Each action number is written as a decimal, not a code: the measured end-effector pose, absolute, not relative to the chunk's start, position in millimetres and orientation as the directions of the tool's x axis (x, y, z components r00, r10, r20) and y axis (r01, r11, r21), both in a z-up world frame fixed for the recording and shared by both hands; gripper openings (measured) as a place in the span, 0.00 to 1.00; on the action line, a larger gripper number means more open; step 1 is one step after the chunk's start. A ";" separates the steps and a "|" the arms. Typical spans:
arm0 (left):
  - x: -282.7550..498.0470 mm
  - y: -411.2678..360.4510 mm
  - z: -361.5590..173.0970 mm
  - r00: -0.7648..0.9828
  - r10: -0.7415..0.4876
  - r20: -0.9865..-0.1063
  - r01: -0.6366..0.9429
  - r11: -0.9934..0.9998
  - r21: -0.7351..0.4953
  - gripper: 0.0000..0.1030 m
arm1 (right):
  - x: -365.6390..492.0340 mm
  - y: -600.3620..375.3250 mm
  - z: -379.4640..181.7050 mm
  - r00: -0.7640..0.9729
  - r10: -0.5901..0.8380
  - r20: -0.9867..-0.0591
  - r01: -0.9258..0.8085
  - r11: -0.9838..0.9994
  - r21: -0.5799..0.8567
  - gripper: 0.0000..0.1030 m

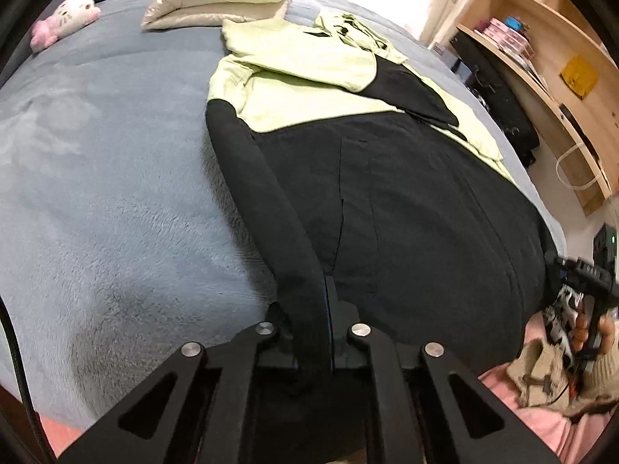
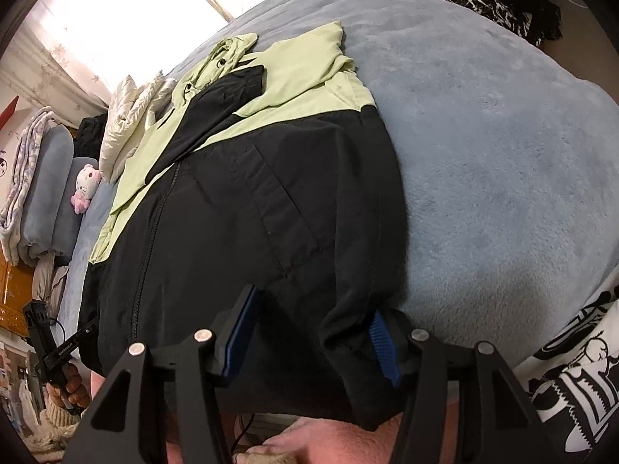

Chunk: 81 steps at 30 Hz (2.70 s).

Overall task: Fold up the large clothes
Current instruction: 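Grasp the black hem edge with both tools, then lift the held hem with both tools and fold it toward the hood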

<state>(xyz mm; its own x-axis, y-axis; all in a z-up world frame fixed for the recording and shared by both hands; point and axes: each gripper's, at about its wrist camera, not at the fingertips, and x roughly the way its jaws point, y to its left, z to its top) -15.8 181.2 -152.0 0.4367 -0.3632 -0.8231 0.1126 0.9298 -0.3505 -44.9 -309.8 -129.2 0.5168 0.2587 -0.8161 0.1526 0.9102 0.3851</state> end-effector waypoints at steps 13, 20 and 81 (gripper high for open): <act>-39.9 205.0 -85.0 0.569 -0.366 -0.737 -0.060 0.875 -0.480 0.02 | -71.6 -315.2 -67.9 0.661 0.235 -0.713 0.111 0.909 0.402 0.05; -64.8 207.0 -32.6 0.626 -0.407 -0.666 -0.015 0.847 -0.532 0.01 | -90.6 -305.5 -11.9 0.738 0.286 -0.611 0.012 0.900 0.435 0.04; 210.9 227.2 -149.2 0.443 -0.276 -0.853 0.206 0.957 -0.203 0.69 | 251.3 -339.2 -111.5 0.556 0.139 -0.820 0.107 0.966 0.237 0.66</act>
<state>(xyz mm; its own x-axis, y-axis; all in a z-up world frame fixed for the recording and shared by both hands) 210.9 227.2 -149.2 0.4429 -0.2764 -0.8529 0.2056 0.9572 -0.2035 251.3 -339.2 -111.5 0.5557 0.1393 -0.8197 0.1070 0.9657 0.2367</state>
